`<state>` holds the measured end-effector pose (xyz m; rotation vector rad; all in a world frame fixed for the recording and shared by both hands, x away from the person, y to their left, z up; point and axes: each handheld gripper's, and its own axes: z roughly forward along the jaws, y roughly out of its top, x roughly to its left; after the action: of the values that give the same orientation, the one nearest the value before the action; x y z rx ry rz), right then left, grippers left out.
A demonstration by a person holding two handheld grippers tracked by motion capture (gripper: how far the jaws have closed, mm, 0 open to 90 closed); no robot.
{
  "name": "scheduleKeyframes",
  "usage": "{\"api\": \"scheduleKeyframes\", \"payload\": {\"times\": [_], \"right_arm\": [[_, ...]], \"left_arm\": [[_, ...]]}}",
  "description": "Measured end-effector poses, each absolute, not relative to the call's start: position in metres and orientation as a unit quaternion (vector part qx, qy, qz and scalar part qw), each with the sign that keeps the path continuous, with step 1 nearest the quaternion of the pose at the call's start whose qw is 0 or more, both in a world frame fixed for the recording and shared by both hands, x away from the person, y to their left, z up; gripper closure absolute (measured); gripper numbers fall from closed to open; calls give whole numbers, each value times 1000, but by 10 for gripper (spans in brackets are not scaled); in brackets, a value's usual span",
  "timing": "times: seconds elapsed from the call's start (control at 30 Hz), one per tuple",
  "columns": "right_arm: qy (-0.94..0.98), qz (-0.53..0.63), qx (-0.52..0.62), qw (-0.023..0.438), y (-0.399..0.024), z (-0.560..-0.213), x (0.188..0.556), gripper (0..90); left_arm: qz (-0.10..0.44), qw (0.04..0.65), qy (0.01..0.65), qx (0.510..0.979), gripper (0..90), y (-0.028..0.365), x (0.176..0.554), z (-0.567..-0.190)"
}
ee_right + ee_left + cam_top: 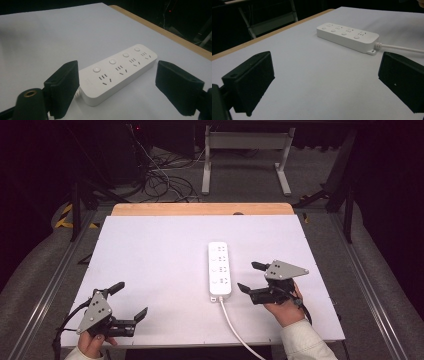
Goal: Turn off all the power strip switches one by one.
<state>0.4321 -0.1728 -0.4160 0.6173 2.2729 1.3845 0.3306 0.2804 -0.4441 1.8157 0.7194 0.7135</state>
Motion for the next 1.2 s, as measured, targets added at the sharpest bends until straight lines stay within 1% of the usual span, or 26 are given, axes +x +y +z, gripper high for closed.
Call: {"api": "scheduleKeyframes", "payload": {"times": [0.17, 0.6, 0.8, 0.87, 0.9, 0.93, 0.97, 1.0, 1.03, 1.07, 1.1, 1.13, 1.2], "right_arm": [[818, 498, 212, 194, -158, -415, 437, 220], [827, 497, 193, 178, -128, -416, 446, 230], [829, 494, 194, 175, -121, -419, 446, 288], [829, 494, 198, 173, -121, -420, 446, 338], [828, 494, 202, 172, -120, -420, 445, 437], [828, 494, 202, 172, -120, -420, 445, 437], [828, 494, 202, 169, -120, -421, 445, 503], [831, 495, 197, 160, -119, -422, 445, 679], [831, 495, 197, 160, -119, -422, 445, 679], [833, 495, 195, 154, -118, -422, 446, 793], [834, 494, 199, 148, -118, -423, 447, 881], [835, 490, 209, 137, -116, -425, 451, 900], [839, 482, 214, 134, -115, -426, 454, 900]], "left_arm": [[295, 507, 298, 753, 8, 280, 331, -444], [294, 506, 295, 756, 9, 280, 330, -444], [294, 508, 292, 756, 9, 279, 329, -443], [294, 507, 291, 756, 9, 279, 329, -443], [293, 507, 291, 757, 9, 279, 329, -443], [296, 506, 289, 756, 9, 279, 329, -443], [298, 505, 288, 757, 9, 280, 329, -443], [293, 507, 291, 756, 9, 279, 329, -443], [294, 506, 290, 757, 9, 279, 330, -443], [292, 506, 290, 758, 9, 279, 329, -443], [292, 506, 290, 758, 9, 279, 329, -443], [292, 507, 289, 758, 9, 279, 329, -443], [293, 507, 289, 758, 9, 279, 329, -443]]}}
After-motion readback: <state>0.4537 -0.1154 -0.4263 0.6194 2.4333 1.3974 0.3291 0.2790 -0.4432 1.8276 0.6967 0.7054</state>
